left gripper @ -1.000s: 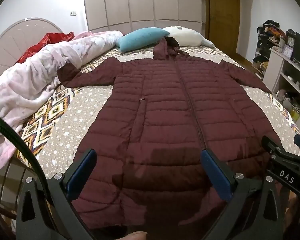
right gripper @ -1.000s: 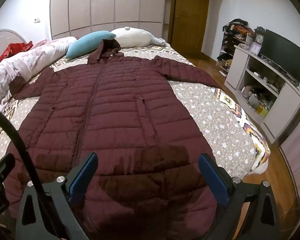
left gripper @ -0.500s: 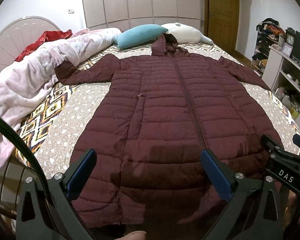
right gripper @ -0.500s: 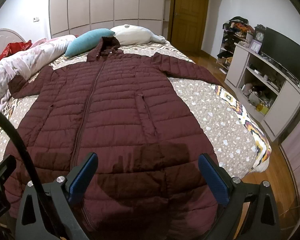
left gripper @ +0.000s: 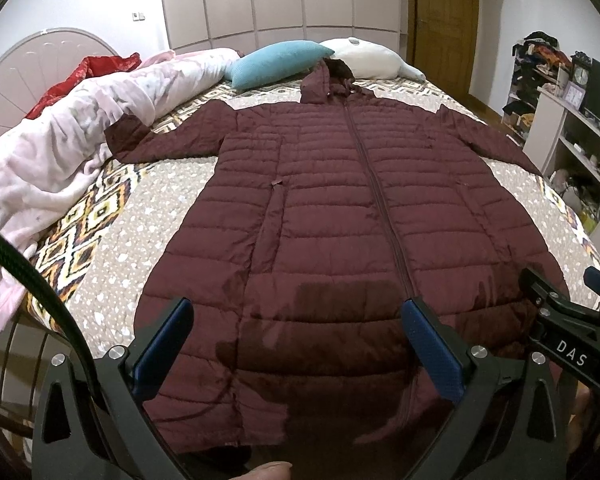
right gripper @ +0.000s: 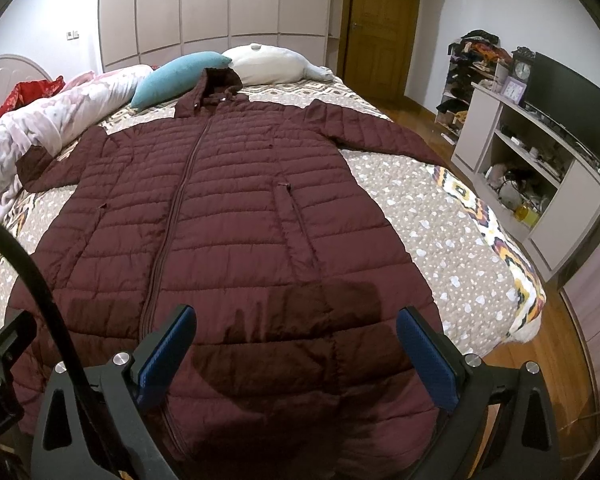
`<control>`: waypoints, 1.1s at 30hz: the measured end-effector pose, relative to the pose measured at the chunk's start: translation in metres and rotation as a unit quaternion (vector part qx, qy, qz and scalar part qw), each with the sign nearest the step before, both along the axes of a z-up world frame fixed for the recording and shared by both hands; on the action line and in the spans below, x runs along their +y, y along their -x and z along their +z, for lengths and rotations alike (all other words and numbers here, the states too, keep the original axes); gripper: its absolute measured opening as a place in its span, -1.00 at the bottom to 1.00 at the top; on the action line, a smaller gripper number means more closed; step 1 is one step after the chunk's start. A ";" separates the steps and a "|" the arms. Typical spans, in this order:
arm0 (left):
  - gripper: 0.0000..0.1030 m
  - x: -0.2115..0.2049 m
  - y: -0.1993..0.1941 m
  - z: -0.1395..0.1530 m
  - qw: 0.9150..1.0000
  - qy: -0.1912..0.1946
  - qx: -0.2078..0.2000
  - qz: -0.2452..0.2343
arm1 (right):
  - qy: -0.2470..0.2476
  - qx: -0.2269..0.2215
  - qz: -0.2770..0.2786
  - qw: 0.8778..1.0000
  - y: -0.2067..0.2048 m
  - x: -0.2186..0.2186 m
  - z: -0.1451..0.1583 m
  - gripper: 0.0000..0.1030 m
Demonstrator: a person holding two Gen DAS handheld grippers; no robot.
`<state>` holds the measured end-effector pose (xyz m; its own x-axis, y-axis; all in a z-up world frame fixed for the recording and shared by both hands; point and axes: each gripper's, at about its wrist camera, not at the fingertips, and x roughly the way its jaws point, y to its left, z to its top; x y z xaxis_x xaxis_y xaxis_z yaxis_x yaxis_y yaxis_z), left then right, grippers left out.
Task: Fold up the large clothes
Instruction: 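Move both tools forward over the maroon coat toward its hem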
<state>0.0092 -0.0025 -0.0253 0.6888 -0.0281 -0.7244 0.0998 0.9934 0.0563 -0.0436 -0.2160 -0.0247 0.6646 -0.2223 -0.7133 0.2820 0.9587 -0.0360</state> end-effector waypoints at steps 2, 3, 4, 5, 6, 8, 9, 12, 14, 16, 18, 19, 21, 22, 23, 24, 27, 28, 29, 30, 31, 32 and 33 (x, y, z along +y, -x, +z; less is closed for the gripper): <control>1.00 0.000 0.000 -0.001 1.000 0.001 0.001 0.000 | -0.001 0.003 0.001 1.000 -0.001 0.000 -0.002 0.98; 1.00 0.000 -0.001 -0.001 1.000 0.001 0.003 -0.001 | -0.001 0.004 0.001 1.000 -0.001 0.000 -0.003 0.98; 1.00 0.000 -0.002 -0.001 1.000 0.001 0.004 0.000 | -0.002 0.005 0.001 1.000 -0.001 0.000 -0.004 0.98; 1.00 0.000 -0.002 -0.002 1.000 0.001 0.005 0.000 | -0.002 0.006 0.001 1.000 -0.001 0.000 -0.004 0.98; 1.00 0.000 -0.003 -0.002 1.000 0.001 0.007 0.000 | -0.002 0.007 0.001 1.000 -0.002 0.000 -0.005 0.98; 1.00 0.000 -0.004 -0.004 1.000 0.001 0.010 -0.001 | -0.003 0.010 0.002 1.000 -0.003 0.000 -0.006 0.98; 1.00 0.000 -0.006 -0.004 1.000 0.001 0.012 0.000 | -0.003 0.011 0.003 1.000 -0.003 0.000 -0.006 0.98; 1.00 0.000 -0.008 -0.005 1.000 0.001 0.017 0.000 | -0.003 0.016 0.004 1.000 -0.005 0.001 -0.007 0.98; 1.00 0.001 -0.009 -0.006 1.000 0.001 0.020 0.001 | -0.005 0.018 0.004 1.000 -0.006 0.000 -0.008 0.98; 1.00 0.001 -0.011 -0.006 1.000 0.001 0.023 0.002 | -0.005 0.019 0.004 1.000 -0.006 0.000 -0.009 0.98; 1.00 0.001 -0.013 -0.008 1.000 0.001 0.025 0.003 | -0.005 0.021 0.004 1.000 -0.007 0.000 -0.010 0.98; 1.00 0.002 -0.015 -0.009 1.000 0.000 0.026 0.003 | -0.006 0.022 0.004 1.000 -0.008 -0.001 -0.011 0.98; 1.00 0.002 -0.019 -0.010 1.000 -0.002 0.026 0.004 | -0.007 0.024 0.004 1.000 -0.010 -0.001 -0.013 0.98; 1.00 0.002 -0.022 -0.011 1.000 -0.004 0.026 0.003 | -0.007 0.025 0.005 1.000 -0.011 -0.001 -0.014 0.98; 1.00 0.002 -0.026 -0.012 1.000 -0.006 0.026 0.003 | -0.006 0.026 0.006 1.000 -0.013 -0.002 -0.014 0.98; 1.00 0.003 -0.029 -0.013 1.000 -0.008 0.025 0.003 | -0.005 0.027 0.007 1.000 -0.016 -0.002 -0.015 0.98; 1.00 0.006 -0.043 -0.017 1.000 -0.014 0.021 0.009 | 0.002 0.030 0.009 1.000 -0.025 -0.002 -0.017 0.98; 1.00 0.007 -0.047 -0.018 1.000 -0.015 0.021 0.012 | 0.004 0.031 0.009 0.999 -0.028 -0.002 -0.018 0.98; 1.00 0.009 -0.053 -0.021 0.999 -0.017 0.022 0.016 | 0.005 0.032 0.010 0.999 -0.032 -0.002 -0.018 0.98; 1.00 0.010 -0.058 -0.023 0.999 -0.020 0.025 0.020 | 0.007 0.032 0.010 0.999 -0.034 -0.003 -0.019 0.98; 1.00 0.012 -0.064 -0.027 0.999 -0.023 0.029 0.023 | 0.009 0.032 0.010 0.999 -0.037 -0.004 -0.019 0.98; 1.00 0.013 -0.068 -0.030 0.999 -0.024 0.033 0.025 | 0.012 0.034 0.010 0.999 -0.040 -0.004 -0.020 0.98; 1.00 0.014 -0.072 -0.032 0.999 -0.024 0.036 0.027 | 0.014 0.035 0.011 0.999 -0.043 -0.004 -0.021 0.98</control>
